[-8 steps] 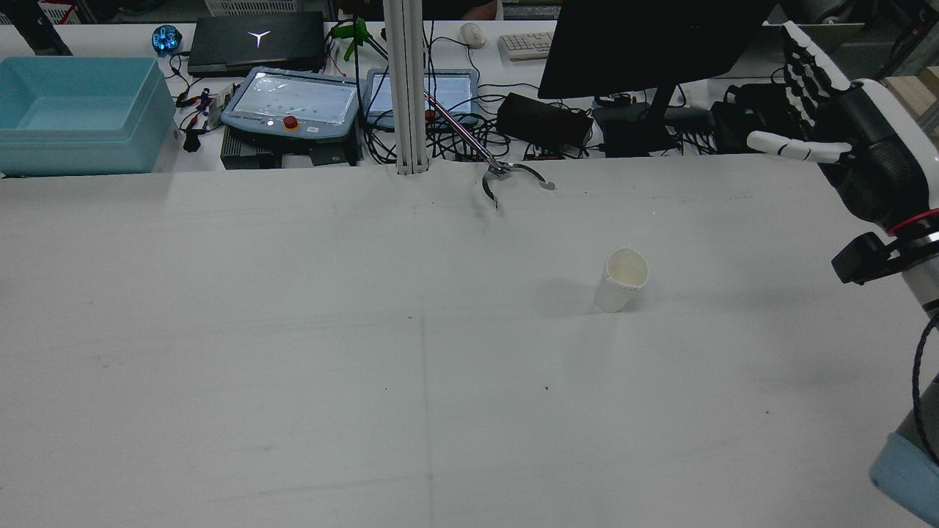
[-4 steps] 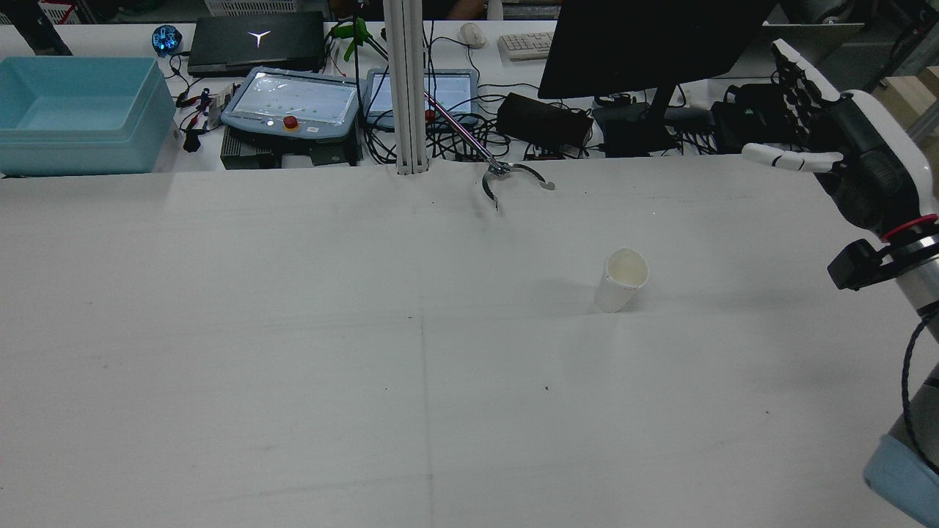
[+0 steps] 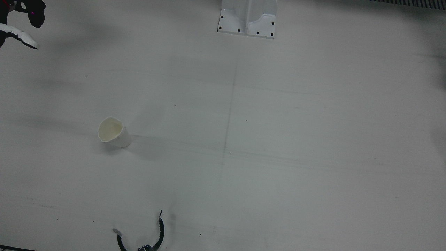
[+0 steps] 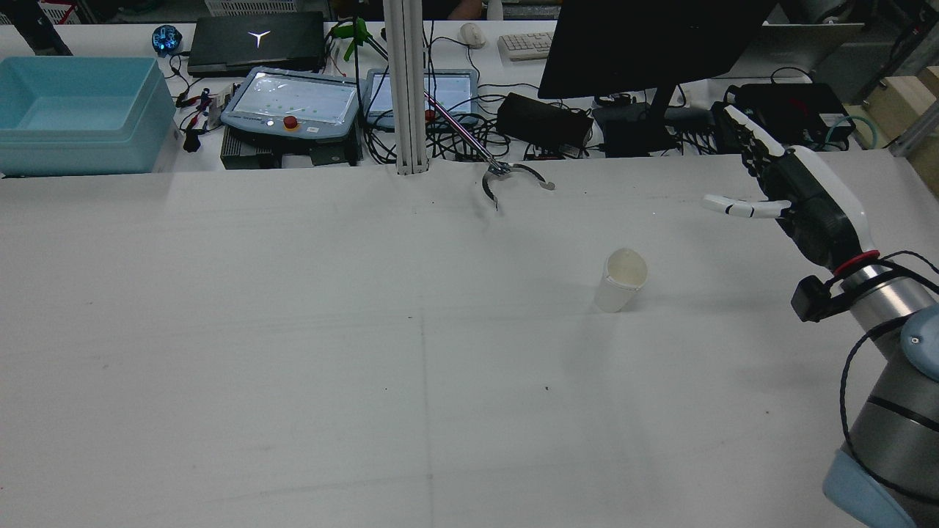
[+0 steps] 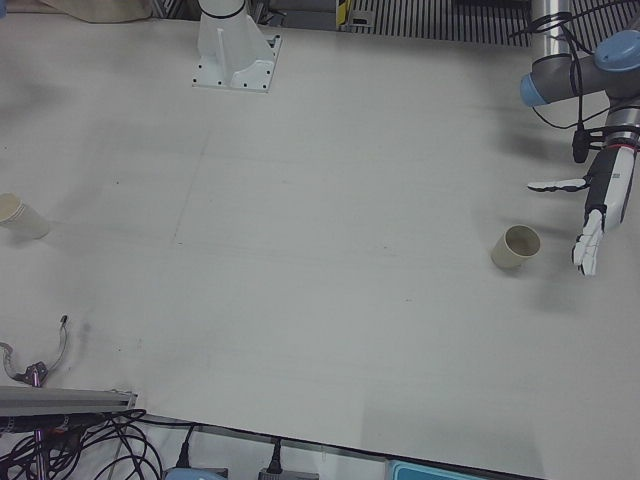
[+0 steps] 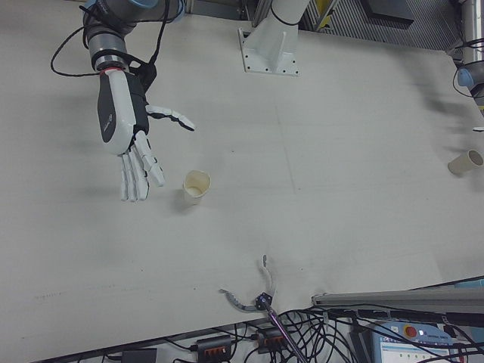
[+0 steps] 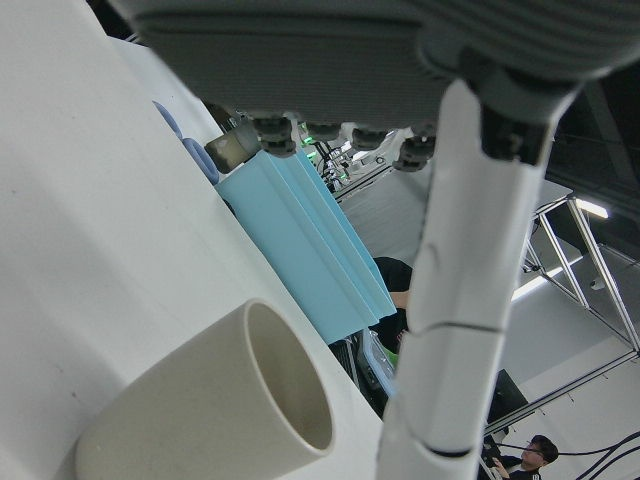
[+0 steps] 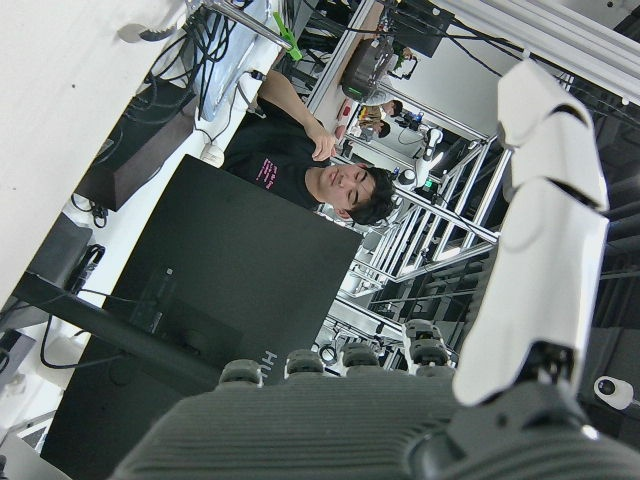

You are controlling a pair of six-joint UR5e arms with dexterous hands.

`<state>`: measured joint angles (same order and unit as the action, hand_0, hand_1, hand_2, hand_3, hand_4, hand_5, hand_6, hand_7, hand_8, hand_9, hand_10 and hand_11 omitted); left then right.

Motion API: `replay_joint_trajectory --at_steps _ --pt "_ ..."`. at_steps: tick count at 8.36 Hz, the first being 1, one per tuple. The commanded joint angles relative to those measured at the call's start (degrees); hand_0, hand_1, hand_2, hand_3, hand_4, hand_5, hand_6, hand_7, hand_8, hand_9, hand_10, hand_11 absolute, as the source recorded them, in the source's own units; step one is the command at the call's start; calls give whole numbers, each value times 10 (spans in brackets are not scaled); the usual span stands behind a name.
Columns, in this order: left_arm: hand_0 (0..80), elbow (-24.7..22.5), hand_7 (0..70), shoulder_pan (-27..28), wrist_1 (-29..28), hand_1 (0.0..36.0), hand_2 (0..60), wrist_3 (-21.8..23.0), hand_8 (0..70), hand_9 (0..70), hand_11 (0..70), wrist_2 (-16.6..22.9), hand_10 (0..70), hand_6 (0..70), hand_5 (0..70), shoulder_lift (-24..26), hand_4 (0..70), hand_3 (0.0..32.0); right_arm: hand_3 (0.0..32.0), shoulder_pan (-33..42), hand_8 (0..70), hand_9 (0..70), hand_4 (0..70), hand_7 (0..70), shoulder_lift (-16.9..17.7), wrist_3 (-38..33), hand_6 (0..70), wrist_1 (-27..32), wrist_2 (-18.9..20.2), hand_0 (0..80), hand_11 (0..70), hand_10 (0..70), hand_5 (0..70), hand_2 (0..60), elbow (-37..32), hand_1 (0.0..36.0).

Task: Pour water

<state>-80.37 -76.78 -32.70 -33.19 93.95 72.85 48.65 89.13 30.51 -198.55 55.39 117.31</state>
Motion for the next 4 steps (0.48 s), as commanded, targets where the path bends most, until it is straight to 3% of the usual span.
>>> replay_joint_trajectory --at_steps 1,3,4 --pt "800 10 13 62 11 208 0 -27 0 0 87 -4 37 32 0 36 150 0 82 -11 26 6 0 0 -1 -6 47 26 0 503 0 0 67 161 -31 210" --pt "800 86 13 71 -12 189 0 -13 0 0 90 -5 40 35 0 58 153 0 94 -14 30 11 0 0 -1 -5 62 26 1 504 0 0 70 164 -31 210" --pt "766 89 9 71 -14 172 0 -12 0 0 91 -5 42 31 0 58 147 0 96 -15 32 13 0 0 -1 -4 63 26 1 502 0 0 70 162 -32 208"
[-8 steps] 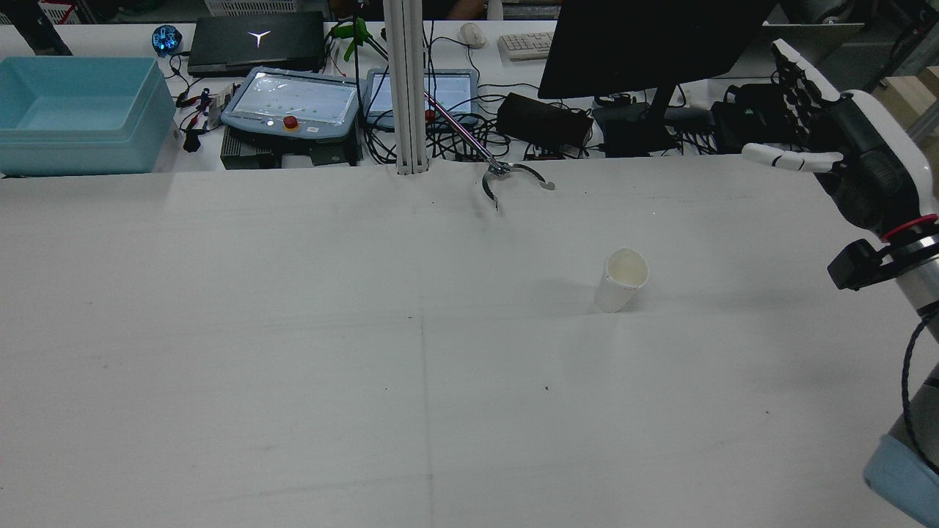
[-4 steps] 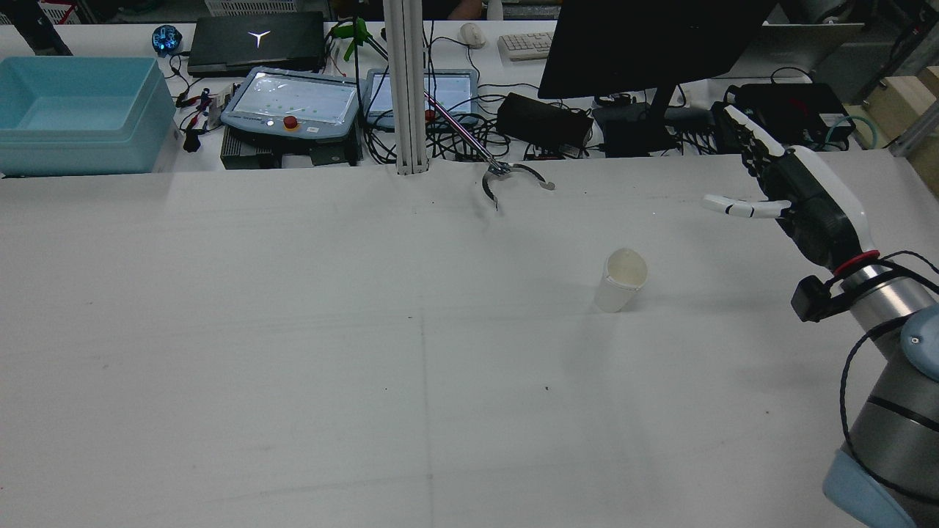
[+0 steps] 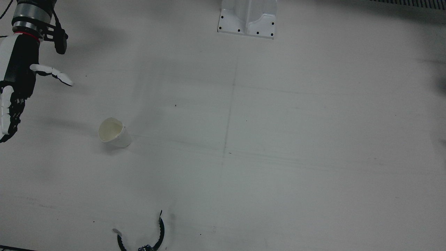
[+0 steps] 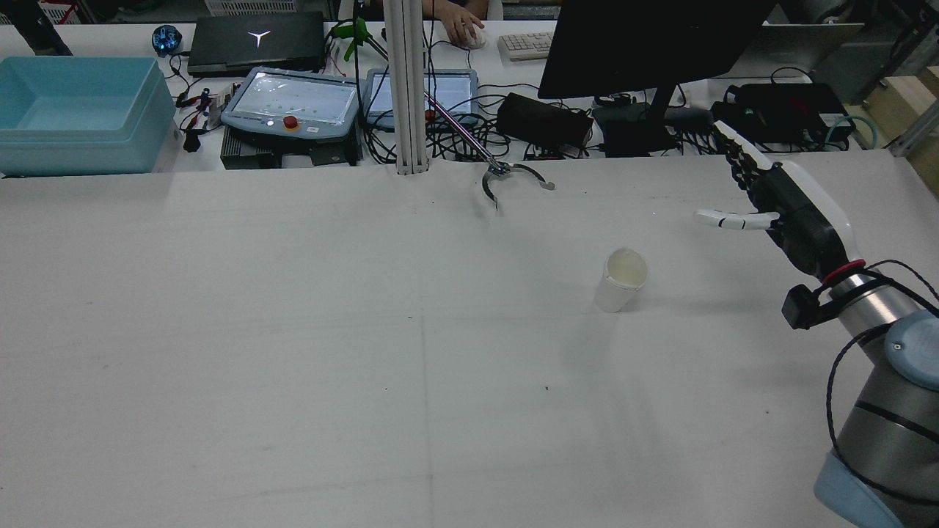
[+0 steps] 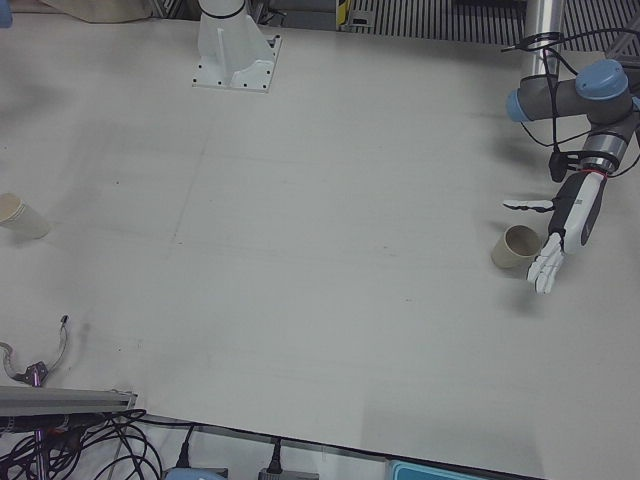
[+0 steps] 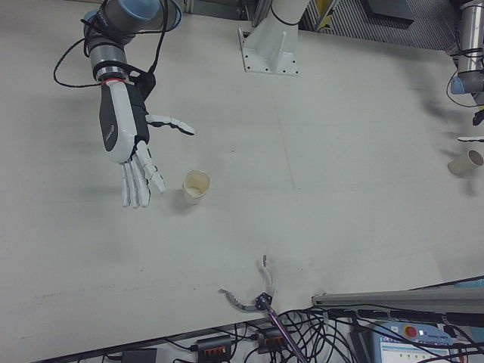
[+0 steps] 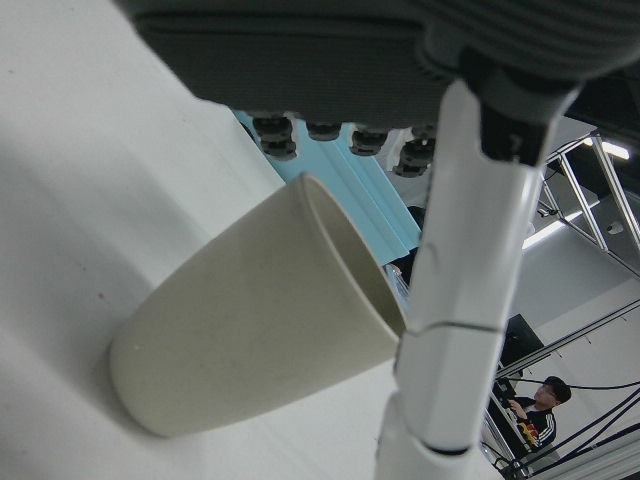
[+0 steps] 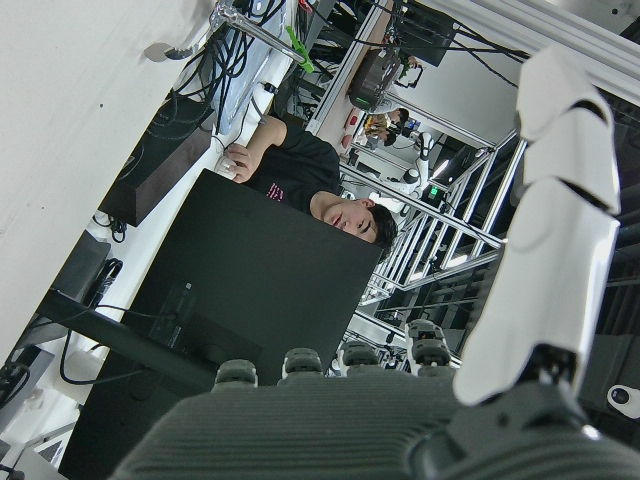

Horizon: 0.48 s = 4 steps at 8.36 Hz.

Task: Pour water

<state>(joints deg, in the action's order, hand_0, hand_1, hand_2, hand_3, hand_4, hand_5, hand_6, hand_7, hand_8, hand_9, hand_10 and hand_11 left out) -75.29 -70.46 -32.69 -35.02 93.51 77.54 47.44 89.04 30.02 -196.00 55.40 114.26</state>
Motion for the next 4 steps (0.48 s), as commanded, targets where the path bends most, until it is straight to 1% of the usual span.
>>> replay_joint_trajectory --at_steps 1,3,4 --pt "679 48 2 9 -16 154 0 5 0 0 84 -1 39 22 0 13 140 0 92 -4 34 15 0 7 0 1 70 1 1 502 0 0 71 164 -1 208" --pt "638 69 0 9 -19 145 0 10 0 0 84 -1 39 23 0 22 138 0 86 -7 41 22 0 10 -1 1 73 1 1 502 0 0 71 166 -1 206" --pt "653 73 1 9 -19 148 0 10 0 0 86 0 41 27 0 24 154 0 86 -9 39 21 0 11 -1 1 74 2 1 503 0 0 71 168 -1 208"
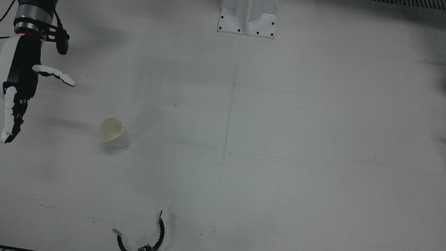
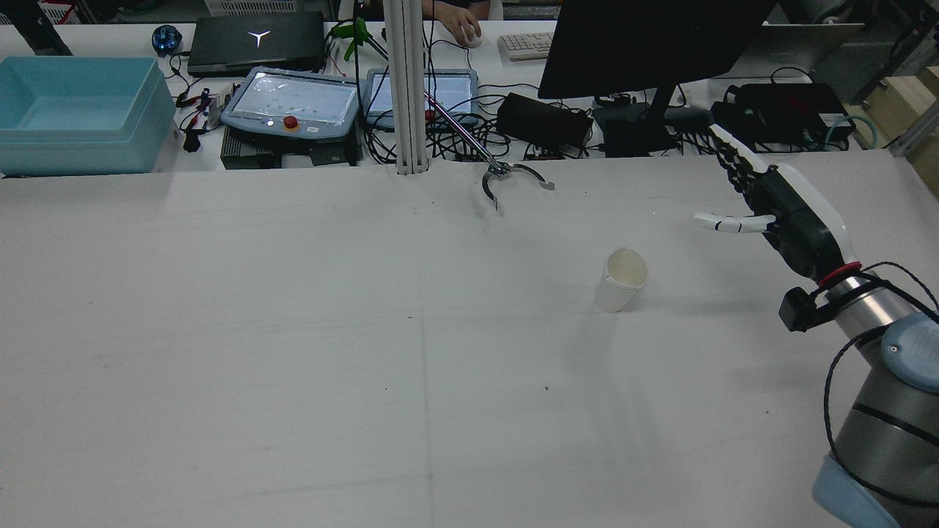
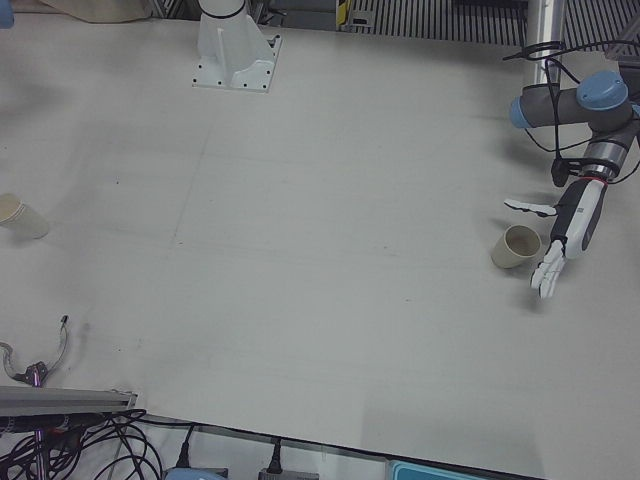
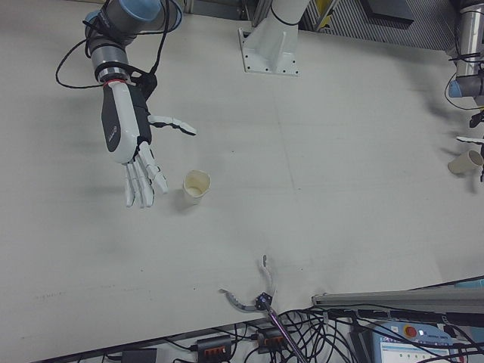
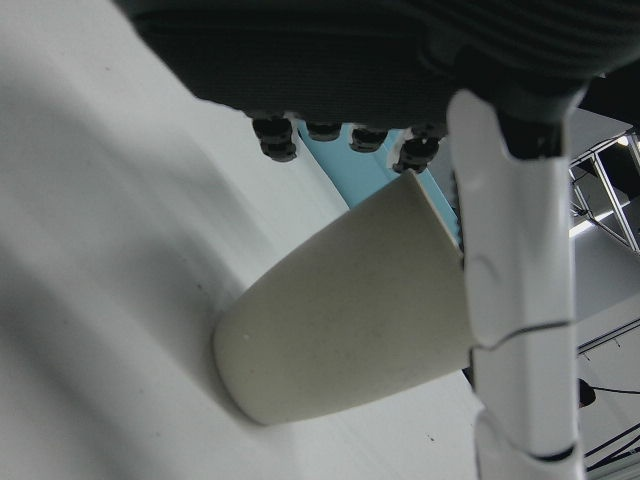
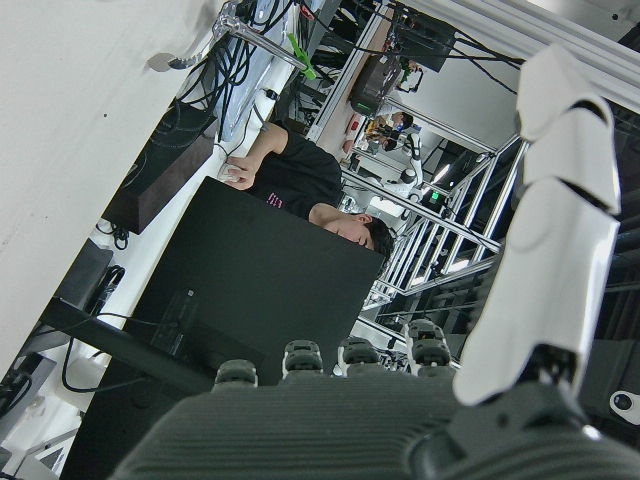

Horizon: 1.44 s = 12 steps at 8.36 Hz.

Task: Pour water

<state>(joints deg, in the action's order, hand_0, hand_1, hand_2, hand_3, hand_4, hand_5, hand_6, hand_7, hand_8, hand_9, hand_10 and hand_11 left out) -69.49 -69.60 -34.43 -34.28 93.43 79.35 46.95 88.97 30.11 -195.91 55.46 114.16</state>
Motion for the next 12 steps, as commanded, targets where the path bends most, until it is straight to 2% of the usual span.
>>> replay_joint_trajectory --at_steps 1,3,4,6,9,10,11,12 --pt "644 16 2 3 -1 146 0 3 0 0 86 1 41 28 0 5 153 0 82 -4 41 23 0 15 0 -2 77 1 -1 502 0 0 72 172 0 208" --pt "724 16 9 3 1 167 0 3 0 0 91 3 43 35 0 11 161 0 80 -5 41 21 0 18 -1 -1 79 1 0 502 0 0 71 172 0 208" --pt "800 17 15 4 2 190 0 3 0 0 99 3 47 42 0 13 173 0 76 -5 39 18 0 20 -1 -1 80 1 -1 502 0 0 71 173 1 208" --pt "800 18 22 15 11 215 0 2 0 0 107 4 51 52 0 23 182 0 78 -5 41 20 0 12 -1 -1 79 1 -1 502 0 0 71 168 0 205" --pt "800 19 28 26 27 208 0 2 1 0 110 5 55 57 0 34 222 0 84 -5 44 24 0 25 -8 2 85 0 -1 499 0 0 72 172 -1 203" --pt "800 19 33 28 29 225 0 2 1 0 115 5 57 59 0 35 233 0 80 -5 44 23 0 28 -12 3 87 1 -1 499 0 0 72 173 -2 203" --pt "800 19 34 28 32 221 0 3 1 0 118 5 60 56 0 34 259 0 78 -5 45 26 0 28 -13 3 88 1 -1 497 0 0 71 175 -2 200" --pt "800 19 37 28 36 244 0 4 1 0 130 5 67 56 142 34 281 0 80 -5 48 28 0 36 -13 4 93 0 -1 497 0 0 72 180 -2 201"
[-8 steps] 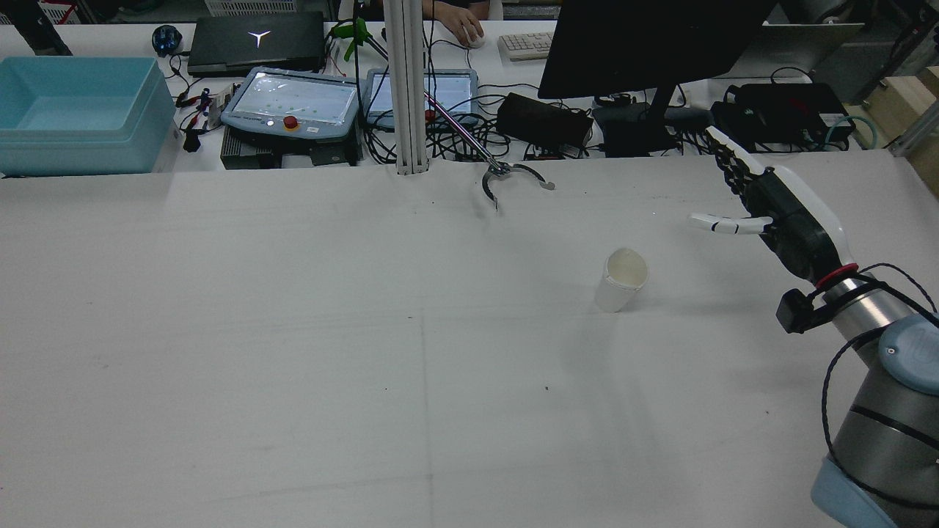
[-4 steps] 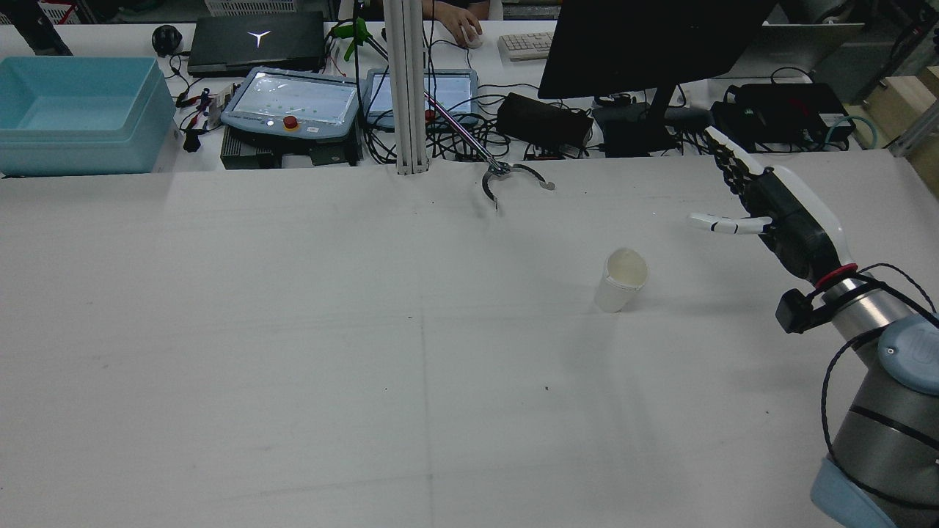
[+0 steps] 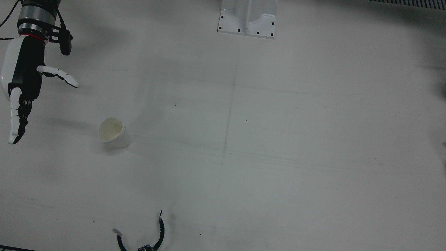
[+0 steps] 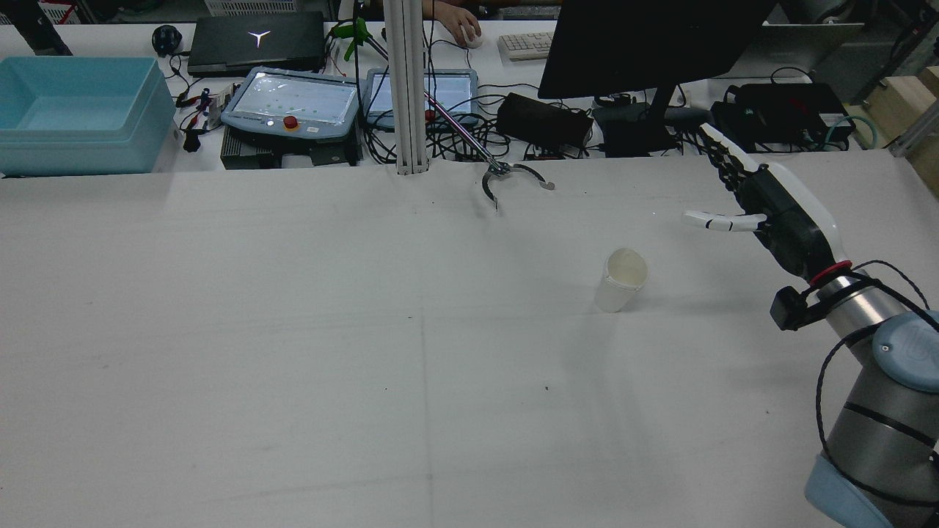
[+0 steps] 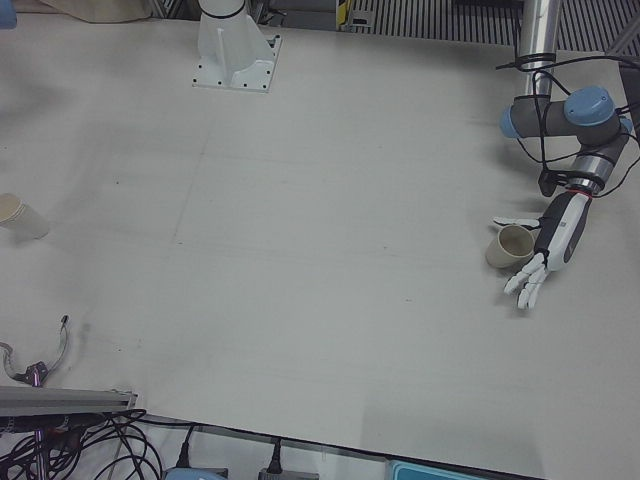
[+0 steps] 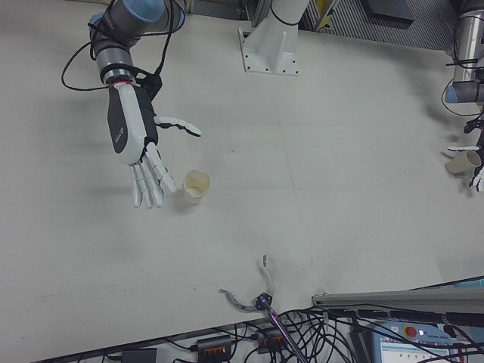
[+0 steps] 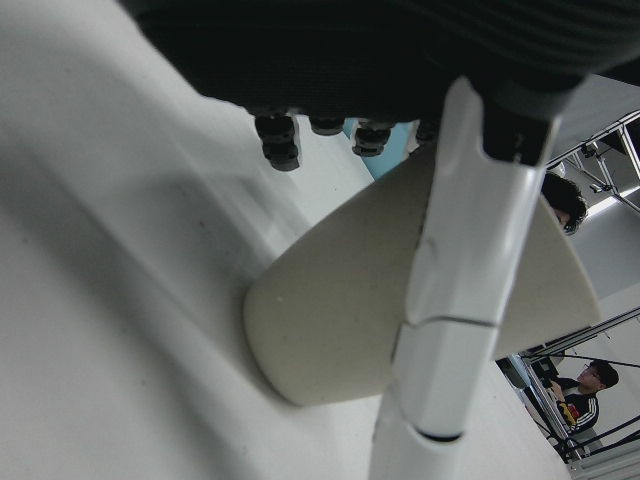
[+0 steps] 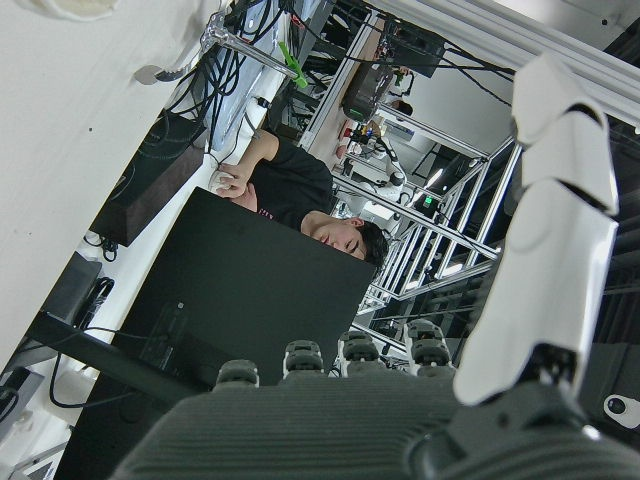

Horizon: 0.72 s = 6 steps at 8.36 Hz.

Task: Pour water

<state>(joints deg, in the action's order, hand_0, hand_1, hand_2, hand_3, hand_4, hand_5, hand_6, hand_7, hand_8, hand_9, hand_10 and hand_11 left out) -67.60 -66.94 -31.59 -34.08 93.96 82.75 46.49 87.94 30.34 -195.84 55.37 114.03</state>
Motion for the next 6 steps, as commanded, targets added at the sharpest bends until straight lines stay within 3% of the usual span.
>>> replay_joint_trajectory --at_steps 1,2,3,4,5,6 --pt "800 0 54 1 11 346 0 11 3 0 169 0 87 66 452 0 294 0 80 0 47 26 0 38 -2 2 95 -1 0 497 0 0 71 180 0 200" --pt "800 0 79 1 14 360 0 12 5 1 197 0 102 78 700 0 323 0 82 -1 46 26 0 38 -2 2 95 -1 -1 497 0 0 71 180 0 199" --pt "800 0 109 1 19 360 0 16 8 7 198 -2 103 93 700 0 384 0 82 -1 47 26 0 39 -3 2 94 0 -1 496 0 0 70 178 -4 198" --pt "800 0 130 1 28 360 169 19 13 12 193 -3 102 105 700 1 438 0 88 -1 48 27 0 39 -3 2 93 0 -1 495 0 0 70 178 -4 196" --pt "800 -1 260 1 30 360 540 21 73 71 222 -4 125 174 700 1 608 0 84 -2 45 24 0 34 -3 2 90 0 -1 495 0 0 70 174 -4 196" --pt "800 1 347 1 33 360 600 37 126 160 255 -4 148 240 700 0 675 0 88 -2 44 24 0 31 -4 1 88 -1 -1 493 0 0 70 175 -4 197"
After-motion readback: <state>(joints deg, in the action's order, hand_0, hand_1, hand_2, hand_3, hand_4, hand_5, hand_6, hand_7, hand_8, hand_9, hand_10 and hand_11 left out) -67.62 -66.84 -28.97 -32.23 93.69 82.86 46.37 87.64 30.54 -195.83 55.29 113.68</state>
